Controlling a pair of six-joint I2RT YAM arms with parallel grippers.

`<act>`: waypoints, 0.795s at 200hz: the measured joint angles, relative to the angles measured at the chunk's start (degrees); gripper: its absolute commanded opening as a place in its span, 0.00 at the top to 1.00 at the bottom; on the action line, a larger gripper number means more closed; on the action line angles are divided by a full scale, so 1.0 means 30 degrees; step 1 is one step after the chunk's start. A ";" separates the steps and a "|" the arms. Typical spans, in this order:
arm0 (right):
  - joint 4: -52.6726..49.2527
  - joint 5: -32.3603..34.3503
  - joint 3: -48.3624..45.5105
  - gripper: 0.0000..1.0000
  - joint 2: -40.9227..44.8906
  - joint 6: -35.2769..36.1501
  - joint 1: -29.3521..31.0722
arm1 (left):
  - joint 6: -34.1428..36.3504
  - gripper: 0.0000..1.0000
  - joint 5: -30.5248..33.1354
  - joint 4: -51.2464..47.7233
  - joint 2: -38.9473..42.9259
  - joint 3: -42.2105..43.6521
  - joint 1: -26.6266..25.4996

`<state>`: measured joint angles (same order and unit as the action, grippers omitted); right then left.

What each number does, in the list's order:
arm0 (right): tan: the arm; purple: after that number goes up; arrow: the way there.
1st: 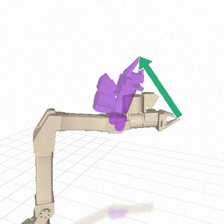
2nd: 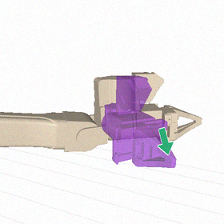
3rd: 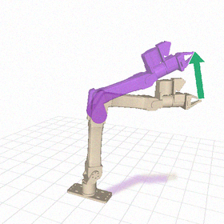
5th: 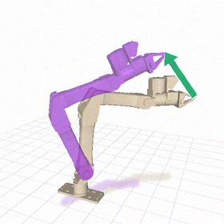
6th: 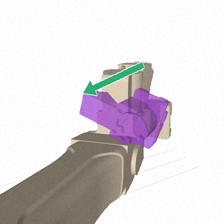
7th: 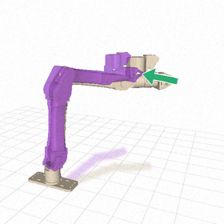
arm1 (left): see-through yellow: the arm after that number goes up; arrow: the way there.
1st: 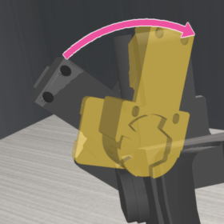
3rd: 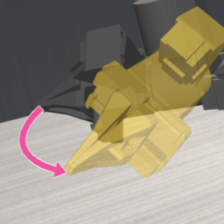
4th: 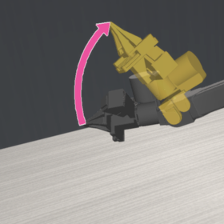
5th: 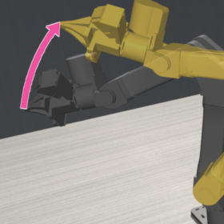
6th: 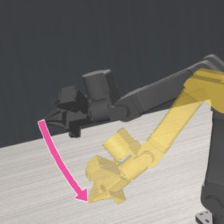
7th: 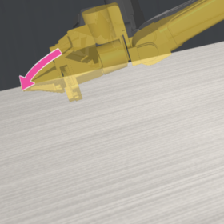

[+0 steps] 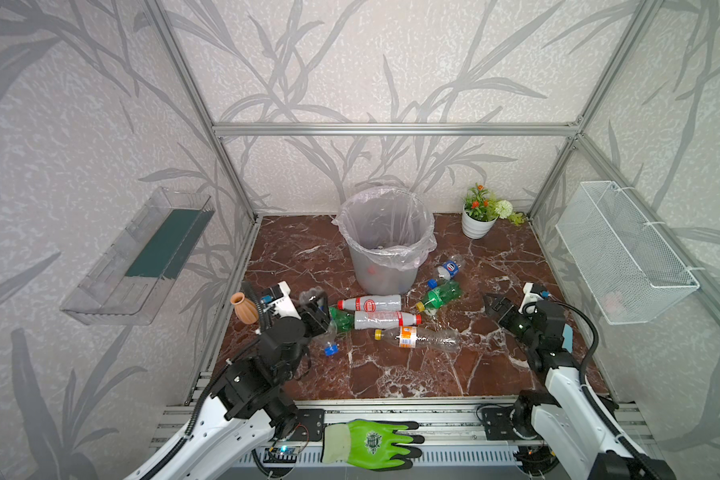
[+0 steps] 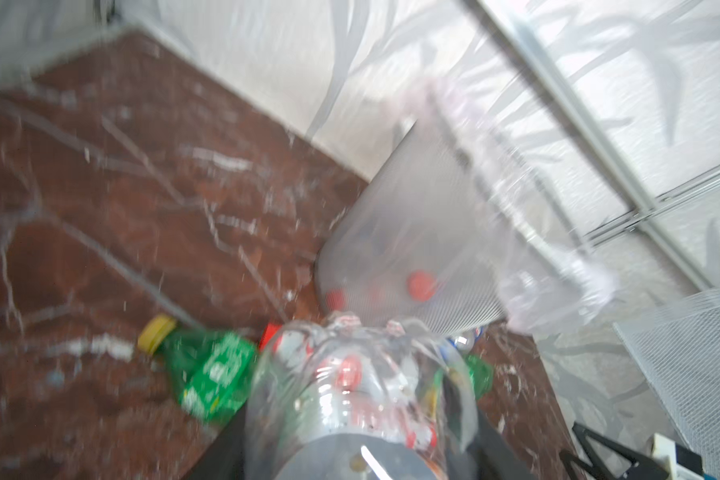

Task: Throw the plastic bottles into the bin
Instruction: 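Carry the clear bottle with the left gripper over the bin and release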

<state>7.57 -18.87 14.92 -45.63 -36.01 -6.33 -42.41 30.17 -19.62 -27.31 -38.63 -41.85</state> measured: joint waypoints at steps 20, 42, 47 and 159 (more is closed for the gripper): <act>-0.0029 0.0131 0.0000 0.01 0.0240 0.0000 0.0000 | 0.3184 0.58 0.0925 0.2412 -0.1209 -0.1821 0.0044; -0.0051 0.0219 0.0007 0.01 0.0707 0.0000 0.0000 | 0.6003 0.58 0.0619 0.5013 -0.4590 -0.4641 0.0481; -0.0051 0.0255 0.0007 0.01 0.0780 0.0000 0.0000 | 0.6492 0.58 0.0313 0.5552 -0.5537 -0.5355 0.0590; -0.0714 -0.0226 0.1421 0.01 0.0597 -0.0153 0.0000 | 0.8080 0.01 -0.5115 0.1756 -1.9343 -1.6152 0.2164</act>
<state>5.43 -19.55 19.18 -43.83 -36.47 -6.33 -18.17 14.83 -14.35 -85.34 -87.09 -35.35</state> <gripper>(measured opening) 0.991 0.991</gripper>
